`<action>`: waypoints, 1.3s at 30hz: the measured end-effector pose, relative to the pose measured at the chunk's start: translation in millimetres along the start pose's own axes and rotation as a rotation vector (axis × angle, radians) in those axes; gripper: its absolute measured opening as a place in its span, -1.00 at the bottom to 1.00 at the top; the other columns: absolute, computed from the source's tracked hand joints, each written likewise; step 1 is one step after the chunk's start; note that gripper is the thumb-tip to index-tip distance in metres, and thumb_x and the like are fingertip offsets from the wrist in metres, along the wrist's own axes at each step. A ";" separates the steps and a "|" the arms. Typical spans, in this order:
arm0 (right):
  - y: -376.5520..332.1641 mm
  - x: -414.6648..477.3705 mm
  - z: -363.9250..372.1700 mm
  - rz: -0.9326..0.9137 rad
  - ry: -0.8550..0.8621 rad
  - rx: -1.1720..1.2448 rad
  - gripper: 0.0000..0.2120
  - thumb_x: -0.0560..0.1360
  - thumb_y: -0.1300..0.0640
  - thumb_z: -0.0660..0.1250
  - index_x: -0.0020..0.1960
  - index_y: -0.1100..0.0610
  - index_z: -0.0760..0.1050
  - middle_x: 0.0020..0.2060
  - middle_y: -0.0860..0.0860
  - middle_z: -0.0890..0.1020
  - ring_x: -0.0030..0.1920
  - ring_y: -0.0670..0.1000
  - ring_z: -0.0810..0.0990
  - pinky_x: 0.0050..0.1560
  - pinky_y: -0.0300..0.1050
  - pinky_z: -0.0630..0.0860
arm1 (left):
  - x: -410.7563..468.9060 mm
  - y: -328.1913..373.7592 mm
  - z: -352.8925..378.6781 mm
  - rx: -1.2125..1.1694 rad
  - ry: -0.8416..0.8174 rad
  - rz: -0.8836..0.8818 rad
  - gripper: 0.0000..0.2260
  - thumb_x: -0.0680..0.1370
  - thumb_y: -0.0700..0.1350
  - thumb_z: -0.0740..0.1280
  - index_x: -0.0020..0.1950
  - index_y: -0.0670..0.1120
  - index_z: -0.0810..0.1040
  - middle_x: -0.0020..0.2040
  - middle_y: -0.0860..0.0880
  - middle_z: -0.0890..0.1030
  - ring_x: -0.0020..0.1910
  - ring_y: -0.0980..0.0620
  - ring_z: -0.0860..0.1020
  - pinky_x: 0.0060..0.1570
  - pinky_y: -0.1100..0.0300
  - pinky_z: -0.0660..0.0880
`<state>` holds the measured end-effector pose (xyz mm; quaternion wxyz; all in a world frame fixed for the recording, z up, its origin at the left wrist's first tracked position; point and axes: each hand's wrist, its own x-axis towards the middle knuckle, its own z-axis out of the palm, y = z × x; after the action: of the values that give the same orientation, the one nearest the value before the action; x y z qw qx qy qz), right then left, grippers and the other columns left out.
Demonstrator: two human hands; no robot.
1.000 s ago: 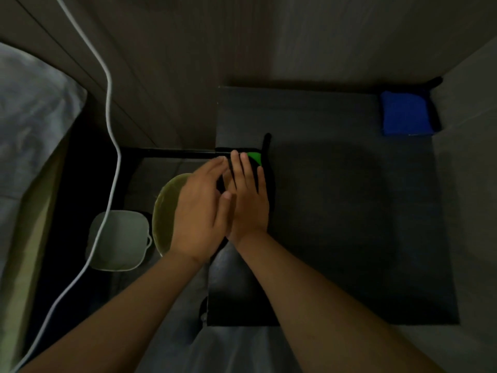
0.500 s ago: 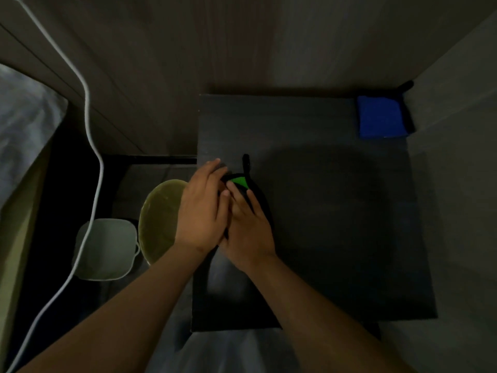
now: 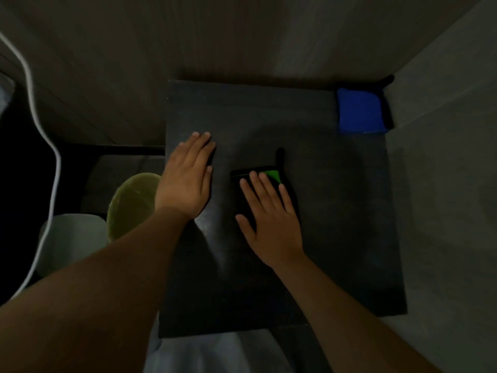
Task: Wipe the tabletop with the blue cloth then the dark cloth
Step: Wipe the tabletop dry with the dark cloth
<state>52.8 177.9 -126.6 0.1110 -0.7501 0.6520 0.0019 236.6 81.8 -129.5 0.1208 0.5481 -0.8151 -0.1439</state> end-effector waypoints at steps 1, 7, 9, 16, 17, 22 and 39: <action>1.3 -0.7 0.0 -0.001 -0.011 -0.003 -0.41 0.60 -0.17 -0.02 0.56 0.02 -0.02 0.55 -0.01 0.02 0.54 -0.05 -0.09 0.50 0.05 -0.06 | -0.7 0.8 0.0 -0.008 0.000 0.000 -0.59 0.61 -0.10 0.13 0.46 -0.15 0.30 0.50 -0.10 0.27 0.51 -0.04 0.15 0.49 0.14 -0.06; 12.8 -0.6 -3.1 0.032 -0.019 -0.009 -0.41 0.60 -0.17 -0.02 0.56 0.01 -0.02 0.55 -0.01 0.01 0.54 -0.04 -0.09 0.50 0.04 -0.08 | 0.8 -1.7 -3.0 -0.010 0.002 0.018 -0.58 0.60 -0.10 0.12 0.45 -0.18 0.33 0.49 -0.13 0.29 0.51 -0.07 0.17 0.49 0.08 -0.01; 27.1 -2.5 -5.9 0.055 -0.017 -0.025 -0.41 0.60 -0.17 -0.02 0.56 0.02 -0.02 0.55 -0.01 0.02 0.54 -0.04 -0.09 0.51 0.03 -0.09 | 0.7 -0.9 -3.3 -0.012 0.002 0.018 -0.58 0.60 -0.09 0.10 0.44 -0.18 0.33 0.49 -0.13 0.29 0.50 -0.08 0.18 0.49 0.05 0.02; 83.6 -8.4 -16.2 0.186 -0.040 -0.111 -0.39 0.58 -0.20 -0.11 0.55 0.01 -0.12 0.55 0.00 -0.05 0.54 -0.03 -0.15 0.51 0.05 -0.12 | 0.0 -0.5 -3.4 0.001 0.000 0.015 -0.56 0.59 -0.06 0.08 0.44 -0.18 0.32 0.49 -0.13 0.29 0.50 -0.09 0.19 0.49 0.04 0.03; 92.3 -9.1 -18.0 0.210 -0.035 -0.114 -0.39 0.58 -0.21 -0.12 0.55 0.01 -0.11 0.55 0.01 -0.04 0.54 -0.03 -0.15 0.51 0.06 -0.11 | 0.4 -0.5 -3.5 0.003 0.000 0.013 -0.56 0.59 -0.06 0.08 0.45 -0.18 0.32 0.49 -0.13 0.29 0.50 -0.09 0.18 0.49 0.05 0.03; 131.9 -11.9 -24.1 0.299 -0.024 -0.137 -0.38 0.56 -0.22 -0.18 0.54 0.00 -0.16 0.55 0.01 -0.06 0.53 -0.02 -0.16 0.50 0.05 -0.13 | 1.4 0.2 -2.3 0.008 -0.004 0.012 -0.56 0.60 -0.05 0.07 0.45 -0.17 0.31 0.49 -0.13 0.28 0.50 -0.08 0.18 0.49 -0.02 0.07; 173.8 -15.0 -30.8 0.471 -0.006 -0.093 -0.38 0.57 -0.20 -0.22 0.56 0.04 -0.17 0.55 0.03 -0.12 0.53 -0.02 -0.17 0.51 0.03 -0.19 | 1.0 -0.2 -0.1 0.000 0.031 0.031 -0.57 0.59 -0.07 0.08 0.44 -0.19 0.33 0.48 -0.15 0.30 0.49 -0.12 0.19 0.49 0.01 0.05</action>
<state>-123.8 165.6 -122.8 0.0749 -0.5816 0.8078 0.0602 236.5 80.8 -129.4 0.1358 0.5377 -0.8213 -0.1335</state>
